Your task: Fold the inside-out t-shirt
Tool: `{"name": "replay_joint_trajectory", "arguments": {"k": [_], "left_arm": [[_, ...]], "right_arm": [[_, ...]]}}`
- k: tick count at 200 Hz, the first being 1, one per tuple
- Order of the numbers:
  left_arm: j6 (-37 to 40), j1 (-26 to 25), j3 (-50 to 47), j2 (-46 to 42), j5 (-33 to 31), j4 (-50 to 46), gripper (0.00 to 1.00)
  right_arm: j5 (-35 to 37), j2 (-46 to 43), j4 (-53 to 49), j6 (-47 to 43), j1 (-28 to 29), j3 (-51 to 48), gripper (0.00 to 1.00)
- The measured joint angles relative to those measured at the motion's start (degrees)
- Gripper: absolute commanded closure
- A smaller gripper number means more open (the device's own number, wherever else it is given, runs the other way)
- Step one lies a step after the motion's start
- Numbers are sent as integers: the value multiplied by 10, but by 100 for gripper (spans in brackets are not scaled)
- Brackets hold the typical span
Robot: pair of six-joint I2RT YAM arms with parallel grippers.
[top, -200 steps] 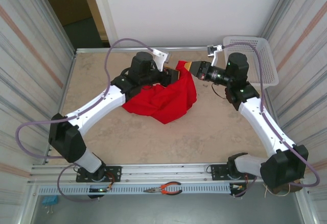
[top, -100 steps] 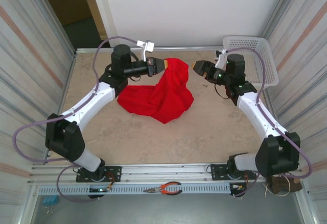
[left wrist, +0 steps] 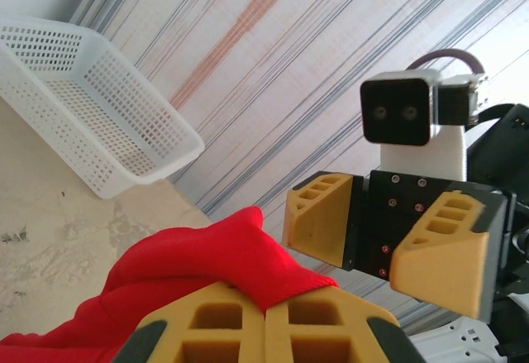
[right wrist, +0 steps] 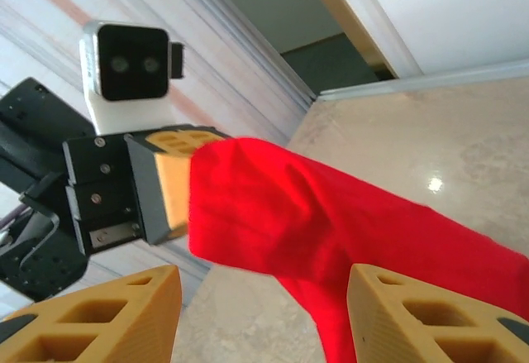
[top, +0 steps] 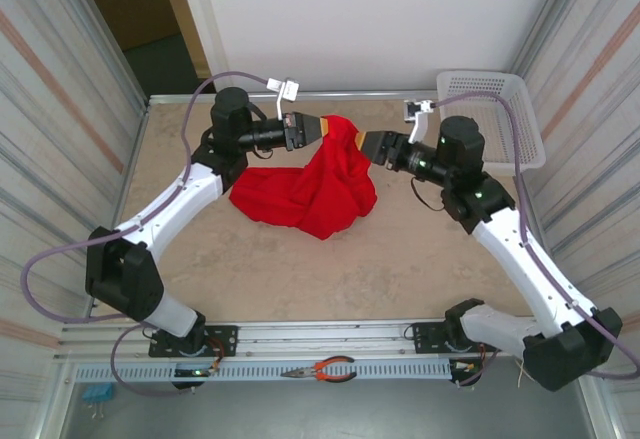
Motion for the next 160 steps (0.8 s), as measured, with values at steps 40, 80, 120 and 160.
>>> {"name": "replay_joint_trajectory", "arguments": {"k": [40,80,120,160], "left_arm": [[0,-3,0,0,0,-1,100],[0,-5,0,0,0,-2,100],[0,-11,0,0,0,-3,100],[0,-15,0,0,-4,-3,100]], "right_arm": [[12,47,-4,-11,26,17,56],[24,50,-5,-19,44,17,48],[34,66,-4,-22,44,26,50],[35,81,-7,-32,44,39,100]]}}
